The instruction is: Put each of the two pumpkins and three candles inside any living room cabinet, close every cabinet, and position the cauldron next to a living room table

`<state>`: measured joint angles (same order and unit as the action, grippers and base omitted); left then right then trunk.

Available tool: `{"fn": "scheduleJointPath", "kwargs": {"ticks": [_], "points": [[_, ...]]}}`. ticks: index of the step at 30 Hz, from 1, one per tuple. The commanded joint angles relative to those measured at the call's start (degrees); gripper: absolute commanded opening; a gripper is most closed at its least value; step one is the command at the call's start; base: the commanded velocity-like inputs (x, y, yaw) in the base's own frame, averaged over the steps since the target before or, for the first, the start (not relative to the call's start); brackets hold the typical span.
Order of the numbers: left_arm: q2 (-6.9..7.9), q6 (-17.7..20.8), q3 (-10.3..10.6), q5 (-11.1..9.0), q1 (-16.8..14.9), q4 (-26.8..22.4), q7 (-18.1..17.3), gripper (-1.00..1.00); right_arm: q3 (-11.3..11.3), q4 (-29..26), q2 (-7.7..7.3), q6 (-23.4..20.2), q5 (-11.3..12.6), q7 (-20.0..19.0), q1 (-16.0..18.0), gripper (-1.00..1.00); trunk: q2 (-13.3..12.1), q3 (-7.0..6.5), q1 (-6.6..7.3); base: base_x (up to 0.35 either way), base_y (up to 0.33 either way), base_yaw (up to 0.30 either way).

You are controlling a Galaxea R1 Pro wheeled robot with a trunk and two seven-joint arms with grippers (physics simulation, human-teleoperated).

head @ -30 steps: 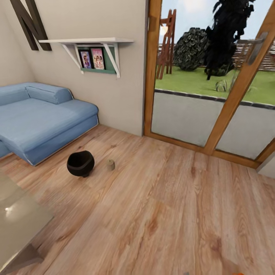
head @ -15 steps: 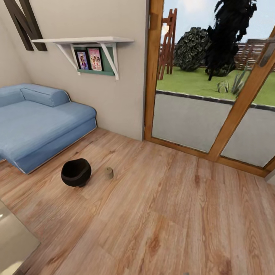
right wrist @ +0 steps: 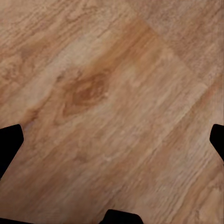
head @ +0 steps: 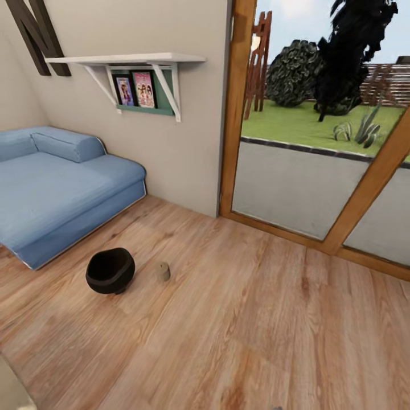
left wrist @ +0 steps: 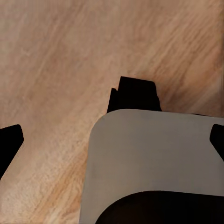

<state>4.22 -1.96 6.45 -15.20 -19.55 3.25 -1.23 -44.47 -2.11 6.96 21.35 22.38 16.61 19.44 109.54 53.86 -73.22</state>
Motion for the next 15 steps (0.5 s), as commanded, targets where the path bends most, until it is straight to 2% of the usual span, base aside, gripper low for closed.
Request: {"fn": "scheduleJointPath", "kwargs": {"ticks": [1,13,15], "points": [[0.0,0.0,0.0,0.0,0.0,0.0,0.0,1.0,0.0,0.0,0.02,0.0,0.0,0.0,0.0,1.0,0.0,0.0,0.0,0.338,0.0,0.222],[-0.02,0.0,0.0,0.0,0.0,0.0,0.0,1.0,0.0,0.0,0.04,0.0,0.0,0.0,0.0,1.0,0.0,0.0,0.0,0.338,-0.005,0.272],[-0.01,0.0,0.0,0.0,0.0,0.0,0.0,1.0,0.0,0.0,0.02,0.0,-0.1,0.0,0.0,1.0,0.0,0.0,0.0,0.338,-0.061,0.117]]}}
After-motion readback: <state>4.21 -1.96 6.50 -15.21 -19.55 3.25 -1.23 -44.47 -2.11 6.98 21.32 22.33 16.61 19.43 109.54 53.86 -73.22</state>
